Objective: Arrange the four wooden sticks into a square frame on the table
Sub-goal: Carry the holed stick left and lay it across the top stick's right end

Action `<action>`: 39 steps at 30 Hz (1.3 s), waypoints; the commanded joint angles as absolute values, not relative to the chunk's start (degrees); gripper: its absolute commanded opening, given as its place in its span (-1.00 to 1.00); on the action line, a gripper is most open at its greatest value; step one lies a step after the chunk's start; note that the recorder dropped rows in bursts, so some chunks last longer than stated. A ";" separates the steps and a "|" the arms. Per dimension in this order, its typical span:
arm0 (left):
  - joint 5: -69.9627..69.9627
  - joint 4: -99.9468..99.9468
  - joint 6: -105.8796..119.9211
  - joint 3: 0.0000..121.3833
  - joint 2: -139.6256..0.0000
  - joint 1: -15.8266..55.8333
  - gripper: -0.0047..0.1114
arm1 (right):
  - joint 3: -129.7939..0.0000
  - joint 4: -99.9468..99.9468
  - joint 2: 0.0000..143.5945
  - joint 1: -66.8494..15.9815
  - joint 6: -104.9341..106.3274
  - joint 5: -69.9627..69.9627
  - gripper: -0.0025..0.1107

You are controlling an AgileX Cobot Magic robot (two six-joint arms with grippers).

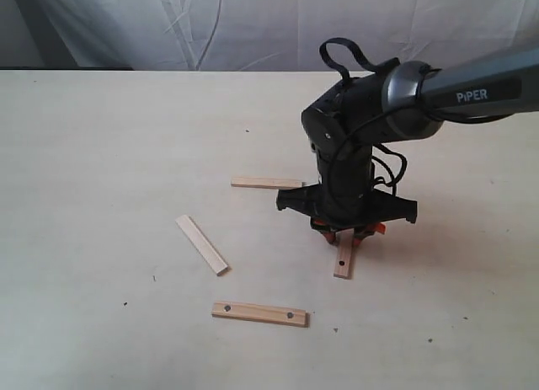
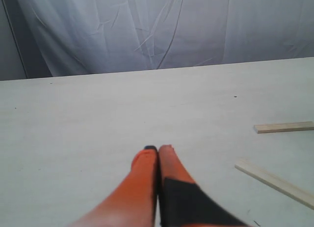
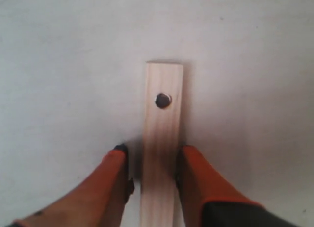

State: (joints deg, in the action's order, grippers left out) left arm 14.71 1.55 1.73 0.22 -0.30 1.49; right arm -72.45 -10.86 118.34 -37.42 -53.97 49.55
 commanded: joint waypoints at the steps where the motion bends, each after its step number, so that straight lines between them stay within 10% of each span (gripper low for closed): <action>1: 14.07 1.40 1.47 0.00 0.00 1.81 -0.92 | -72.18 -9.79 118.43 -37.12 -54.18 49.34 -0.33; 5: 14.07 1.40 1.47 0.00 0.00 1.81 -0.92 | -72.18 -9.66 118.43 -37.12 -52.98 49.34 -0.42; 8: 14.07 1.40 1.47 0.00 0.00 1.81 -0.92 | -72.18 -9.07 118.43 -37.12 -52.28 49.26 -0.95; 39: 14.07 0.48 1.47 0.00 0.00 1.81 -0.92 | -87.17 -3.95 123.42 -37.12 -34.74 43.16 -0.97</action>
State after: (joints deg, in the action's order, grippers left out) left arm 14.59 1.11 1.73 0.22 -0.30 1.49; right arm -86.67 -3.88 122.56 -37.32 -34.02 44.92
